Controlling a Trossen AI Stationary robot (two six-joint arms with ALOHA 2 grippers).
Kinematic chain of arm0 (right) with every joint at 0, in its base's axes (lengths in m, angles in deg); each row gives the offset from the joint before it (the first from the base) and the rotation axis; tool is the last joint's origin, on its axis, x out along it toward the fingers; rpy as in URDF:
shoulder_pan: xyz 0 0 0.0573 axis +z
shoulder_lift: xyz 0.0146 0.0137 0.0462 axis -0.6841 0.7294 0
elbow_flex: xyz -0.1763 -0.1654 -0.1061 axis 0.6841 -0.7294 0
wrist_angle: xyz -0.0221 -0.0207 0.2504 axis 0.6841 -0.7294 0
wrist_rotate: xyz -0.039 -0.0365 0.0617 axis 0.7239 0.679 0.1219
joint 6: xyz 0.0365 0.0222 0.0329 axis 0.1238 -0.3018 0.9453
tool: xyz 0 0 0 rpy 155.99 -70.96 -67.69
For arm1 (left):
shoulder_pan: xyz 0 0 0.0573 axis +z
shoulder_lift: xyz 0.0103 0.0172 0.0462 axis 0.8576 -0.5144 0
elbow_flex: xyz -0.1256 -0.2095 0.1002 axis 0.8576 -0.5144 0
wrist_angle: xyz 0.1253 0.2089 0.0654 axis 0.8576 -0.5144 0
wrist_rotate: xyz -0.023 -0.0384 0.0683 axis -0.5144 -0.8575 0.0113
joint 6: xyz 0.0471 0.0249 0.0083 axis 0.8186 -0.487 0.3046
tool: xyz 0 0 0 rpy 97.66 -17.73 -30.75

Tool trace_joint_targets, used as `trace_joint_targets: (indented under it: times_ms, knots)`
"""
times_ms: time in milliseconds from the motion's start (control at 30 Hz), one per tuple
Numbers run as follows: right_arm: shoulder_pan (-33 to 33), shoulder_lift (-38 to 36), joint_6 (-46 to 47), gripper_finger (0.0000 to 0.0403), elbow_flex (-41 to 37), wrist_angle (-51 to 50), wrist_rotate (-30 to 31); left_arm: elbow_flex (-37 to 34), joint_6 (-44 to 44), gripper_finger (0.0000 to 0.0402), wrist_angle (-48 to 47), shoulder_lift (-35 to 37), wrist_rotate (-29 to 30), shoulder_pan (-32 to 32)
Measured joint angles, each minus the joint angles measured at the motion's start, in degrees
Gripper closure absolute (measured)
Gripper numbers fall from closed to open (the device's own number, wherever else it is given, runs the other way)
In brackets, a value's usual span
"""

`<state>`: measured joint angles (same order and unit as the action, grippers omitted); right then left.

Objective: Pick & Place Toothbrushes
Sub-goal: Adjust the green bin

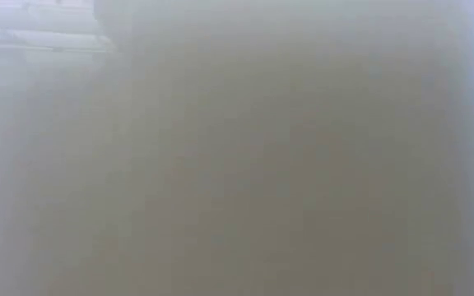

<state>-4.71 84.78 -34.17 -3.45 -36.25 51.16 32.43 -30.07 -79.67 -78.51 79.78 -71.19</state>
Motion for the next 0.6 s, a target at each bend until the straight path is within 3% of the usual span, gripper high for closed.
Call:
trace_joint_targets:
  times_ms: [367, 600]
  knots:
    - [-1.1, 0.0, -0.9, 0.0403, 0.0, 0.1, 0.0, 0.0, 0.0, 0.0401, -2.6, 0.0, 0.8, 0.3]
    - [-1.1, 0.0, -0.9, 0.0403, 0.0, -0.8, -0.1, 2.5, 1.0, 0.0401, -11.5, 0.0, 3.3, 0.4]
